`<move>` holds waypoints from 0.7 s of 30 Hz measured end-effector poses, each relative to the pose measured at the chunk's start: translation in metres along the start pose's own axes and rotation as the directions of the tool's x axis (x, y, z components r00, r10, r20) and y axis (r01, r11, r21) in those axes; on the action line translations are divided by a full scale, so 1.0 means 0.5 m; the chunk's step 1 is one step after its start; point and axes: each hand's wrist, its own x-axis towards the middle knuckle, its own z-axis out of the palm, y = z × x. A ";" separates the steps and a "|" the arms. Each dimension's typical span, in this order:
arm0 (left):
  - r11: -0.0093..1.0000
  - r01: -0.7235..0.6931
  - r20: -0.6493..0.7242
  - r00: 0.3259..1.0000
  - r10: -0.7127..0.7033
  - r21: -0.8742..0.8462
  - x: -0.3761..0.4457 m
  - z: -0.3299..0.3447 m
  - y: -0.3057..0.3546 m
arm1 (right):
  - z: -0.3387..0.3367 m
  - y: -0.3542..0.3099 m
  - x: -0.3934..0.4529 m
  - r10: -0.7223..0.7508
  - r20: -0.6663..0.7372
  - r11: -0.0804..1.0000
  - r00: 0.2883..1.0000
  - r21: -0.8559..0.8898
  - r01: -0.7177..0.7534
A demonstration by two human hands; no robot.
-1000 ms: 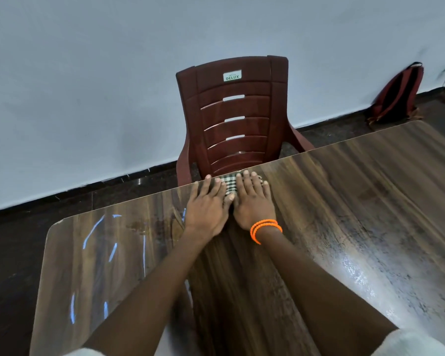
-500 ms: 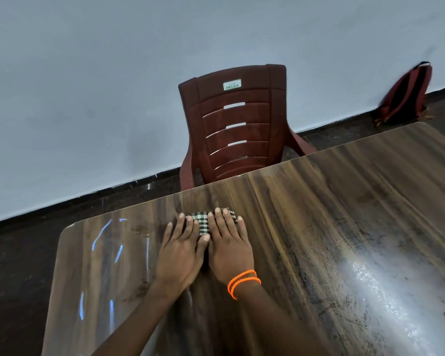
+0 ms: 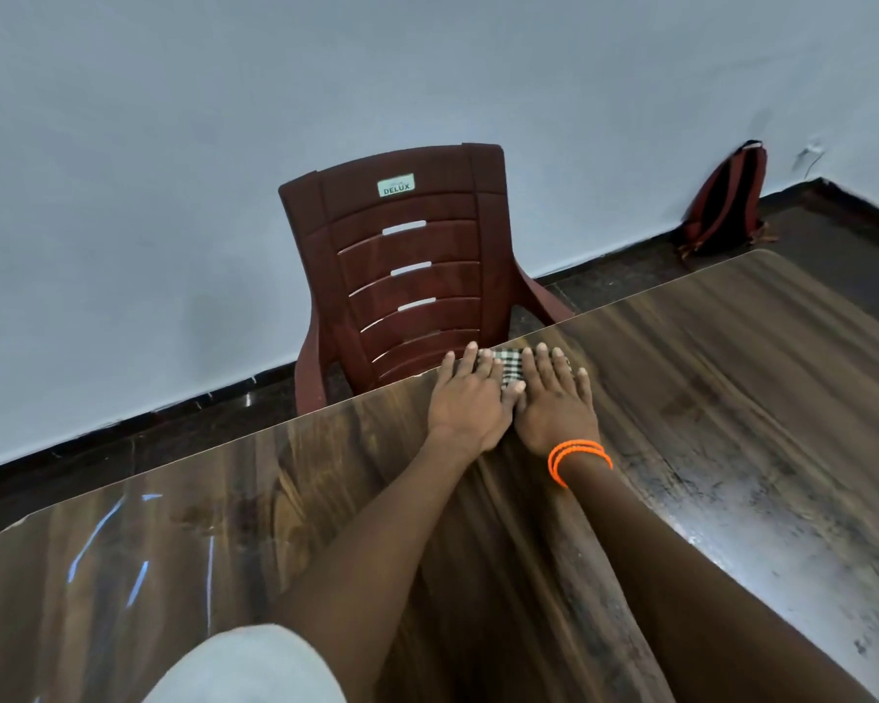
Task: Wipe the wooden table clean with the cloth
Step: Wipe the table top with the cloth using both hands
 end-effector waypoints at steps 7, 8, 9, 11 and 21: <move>0.999 -0.020 0.017 1.000 0.019 0.040 0.047 -0.007 -0.060 | 0.002 -0.034 0.087 -0.015 0.045 1.000 0.999 -0.008 0.015; 0.999 -0.017 0.014 1.000 0.016 0.037 0.039 -0.007 -0.069 | 0.002 -0.043 0.086 -0.026 0.056 1.000 0.998 -0.014 0.027; 0.999 -0.011 0.010 1.000 0.010 0.032 0.029 -0.008 -0.078 | 0.001 -0.054 0.083 -0.041 0.062 0.999 0.997 -0.021 0.043; 1.000 0.008 0.003 1.000 -0.009 0.027 0.003 -0.009 -0.100 | 0.005 -0.083 0.070 -0.076 0.068 0.996 0.995 -0.030 0.078; 0.981 0.146 -0.013 0.989 -0.145 0.127 -0.210 -0.028 -0.285 | 0.061 -0.314 -0.034 -0.283 0.098 0.959 0.954 -0.005 0.284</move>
